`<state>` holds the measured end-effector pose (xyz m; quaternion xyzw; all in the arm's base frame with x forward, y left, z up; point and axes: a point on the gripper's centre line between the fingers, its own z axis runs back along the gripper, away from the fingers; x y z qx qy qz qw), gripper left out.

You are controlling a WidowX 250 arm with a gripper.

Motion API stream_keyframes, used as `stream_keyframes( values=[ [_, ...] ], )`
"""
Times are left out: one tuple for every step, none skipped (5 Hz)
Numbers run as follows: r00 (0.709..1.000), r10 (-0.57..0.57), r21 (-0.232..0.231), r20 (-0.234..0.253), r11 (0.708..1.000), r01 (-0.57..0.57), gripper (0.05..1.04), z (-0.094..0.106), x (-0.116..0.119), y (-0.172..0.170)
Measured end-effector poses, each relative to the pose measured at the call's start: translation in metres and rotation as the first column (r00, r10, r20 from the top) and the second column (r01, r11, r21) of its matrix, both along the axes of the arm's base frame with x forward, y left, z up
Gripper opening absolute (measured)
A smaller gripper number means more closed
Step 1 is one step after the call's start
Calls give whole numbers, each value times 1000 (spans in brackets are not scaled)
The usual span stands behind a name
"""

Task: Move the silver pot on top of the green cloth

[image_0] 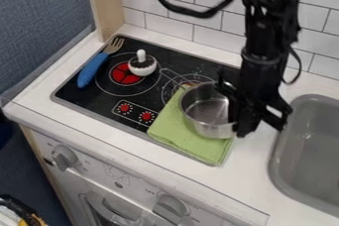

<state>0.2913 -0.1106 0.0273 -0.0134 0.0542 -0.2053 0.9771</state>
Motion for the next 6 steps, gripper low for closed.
stream_keyframes(
  values=[
    [999,1,16,-35,1000,-1,115,-10,-6,2],
    [998,-17,6,-60,1000,17,312,-15,-13,3],
    [998,-11,-6,-56,1000,11,607,-10,-18,4],
    [997,61,-45,46,997,-59,902,26,-10,15],
    [974,175,-109,145,981,-160,1012,64,-6,31],
    [956,254,-67,146,967,-247,1009,71,-5,42]
  ],
)
